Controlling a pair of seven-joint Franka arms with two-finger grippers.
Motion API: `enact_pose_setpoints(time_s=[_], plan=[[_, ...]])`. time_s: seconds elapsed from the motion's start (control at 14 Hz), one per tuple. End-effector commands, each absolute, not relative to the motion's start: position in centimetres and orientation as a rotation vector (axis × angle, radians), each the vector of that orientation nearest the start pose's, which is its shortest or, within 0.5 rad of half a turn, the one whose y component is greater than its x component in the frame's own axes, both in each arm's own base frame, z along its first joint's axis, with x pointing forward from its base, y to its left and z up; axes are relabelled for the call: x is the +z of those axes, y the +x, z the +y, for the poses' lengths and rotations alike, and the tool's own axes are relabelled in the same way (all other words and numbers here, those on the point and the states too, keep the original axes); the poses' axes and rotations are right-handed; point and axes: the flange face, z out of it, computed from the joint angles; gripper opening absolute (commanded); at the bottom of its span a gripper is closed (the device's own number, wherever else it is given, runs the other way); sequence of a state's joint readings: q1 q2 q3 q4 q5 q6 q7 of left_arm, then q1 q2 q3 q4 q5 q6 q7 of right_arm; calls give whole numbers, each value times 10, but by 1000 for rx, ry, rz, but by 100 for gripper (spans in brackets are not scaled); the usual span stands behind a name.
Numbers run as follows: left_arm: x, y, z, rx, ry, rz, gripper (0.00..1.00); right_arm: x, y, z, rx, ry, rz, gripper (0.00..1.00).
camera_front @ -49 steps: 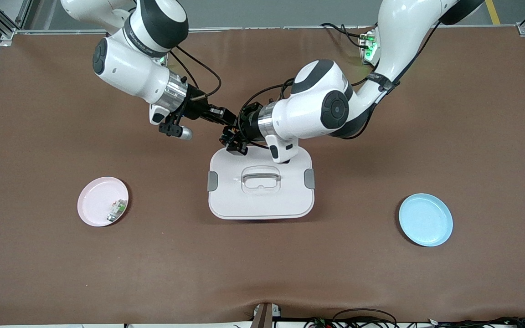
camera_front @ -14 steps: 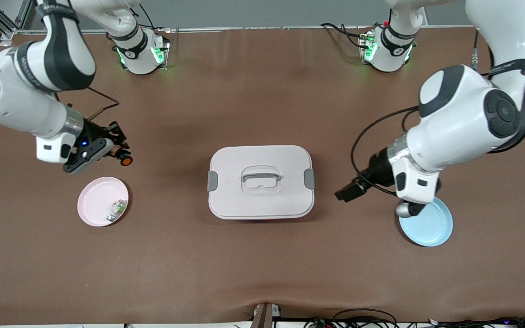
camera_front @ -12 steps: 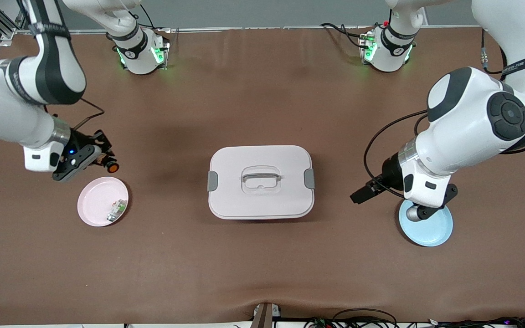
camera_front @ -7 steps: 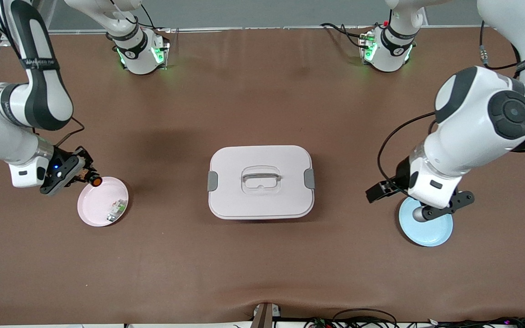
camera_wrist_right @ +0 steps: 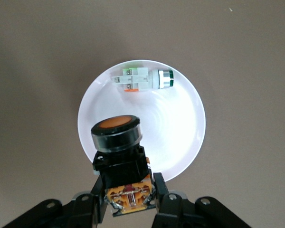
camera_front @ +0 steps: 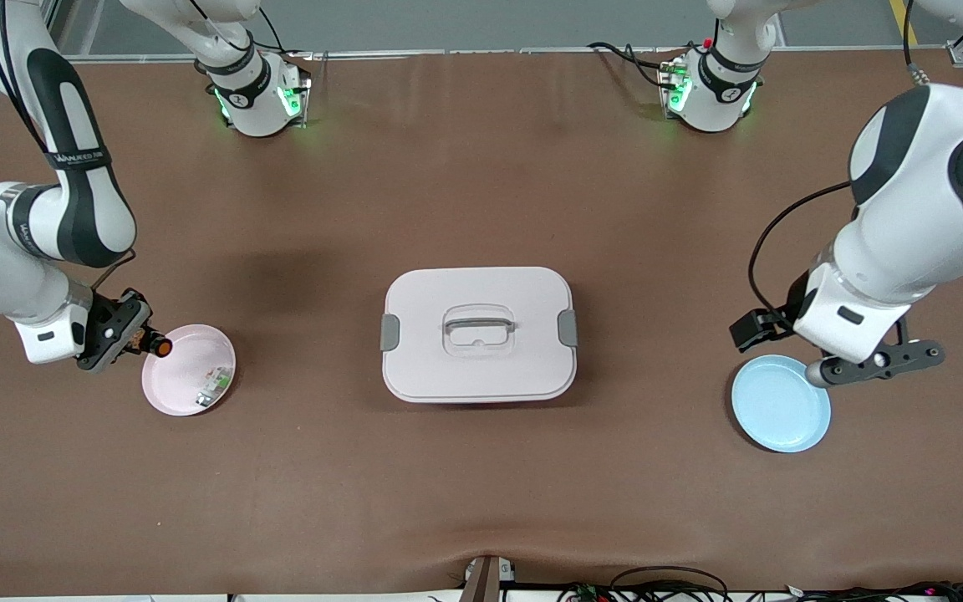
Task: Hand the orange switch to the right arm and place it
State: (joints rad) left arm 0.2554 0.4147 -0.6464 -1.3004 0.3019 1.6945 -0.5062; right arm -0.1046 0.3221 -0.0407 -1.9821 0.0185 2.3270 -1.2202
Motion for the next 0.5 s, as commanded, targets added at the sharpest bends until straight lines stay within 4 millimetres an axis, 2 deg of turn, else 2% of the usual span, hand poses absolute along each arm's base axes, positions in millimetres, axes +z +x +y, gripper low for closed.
enact_pose_setpoints(time_s=[0.0,0.14,0.28,0.43], plan=[[572,643,-136,-156,-3062,-133,100,295,613,-91,-17,-2712,-1687,0],[575,636,-129,-108,-3043,-146,100,281,614,-91,-2,-2707,-1699,0],[587,630,-123,-114,-3044,-153,100,270,616,-91,-8,-2708,-1705,0],[586,629,-110,-72,-3036,-164,100,259,617,-91,-7,-2702,-1716,0]])
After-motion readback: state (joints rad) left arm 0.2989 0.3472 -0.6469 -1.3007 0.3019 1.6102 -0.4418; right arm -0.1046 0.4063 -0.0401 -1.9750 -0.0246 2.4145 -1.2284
